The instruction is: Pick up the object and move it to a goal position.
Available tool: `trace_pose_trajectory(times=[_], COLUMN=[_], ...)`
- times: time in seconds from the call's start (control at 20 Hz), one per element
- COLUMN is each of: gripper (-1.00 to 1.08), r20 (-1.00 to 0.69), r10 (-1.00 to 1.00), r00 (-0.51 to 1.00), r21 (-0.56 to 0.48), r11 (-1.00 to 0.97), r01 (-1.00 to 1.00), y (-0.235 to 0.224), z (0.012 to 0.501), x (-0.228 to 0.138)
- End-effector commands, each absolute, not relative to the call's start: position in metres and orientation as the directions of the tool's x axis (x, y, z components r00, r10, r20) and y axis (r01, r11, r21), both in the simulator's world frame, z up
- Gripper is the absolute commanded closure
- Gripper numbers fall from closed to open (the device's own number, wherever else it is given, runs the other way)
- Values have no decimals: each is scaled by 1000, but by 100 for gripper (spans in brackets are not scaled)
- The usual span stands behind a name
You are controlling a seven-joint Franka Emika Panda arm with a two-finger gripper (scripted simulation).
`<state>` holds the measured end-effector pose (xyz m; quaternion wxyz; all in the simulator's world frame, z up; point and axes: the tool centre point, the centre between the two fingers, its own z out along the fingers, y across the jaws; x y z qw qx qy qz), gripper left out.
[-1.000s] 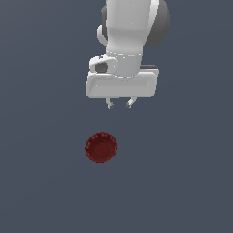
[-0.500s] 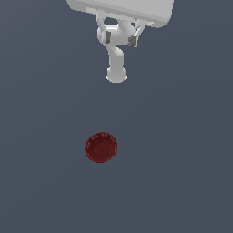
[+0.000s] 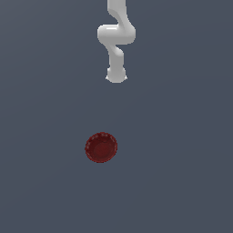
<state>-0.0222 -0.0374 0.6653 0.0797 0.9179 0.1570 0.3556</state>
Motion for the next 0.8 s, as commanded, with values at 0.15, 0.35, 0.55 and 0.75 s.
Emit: trace_pose_trajectory(times=[0.15, 0.35, 0.55, 0.75], gripper=[-20, -20, -20, -20], r20=[702, 744, 777, 799], r10=[347, 334, 312, 284], r00=[622, 578, 547, 529], r21=[251, 229, 196, 152], r11=[-938, -941, -945, -948], r01=[240, 248, 261, 280], y=[-84, -126, -171, -217], z=[720, 740, 745, 732], x=[-50, -65, -72, -70])
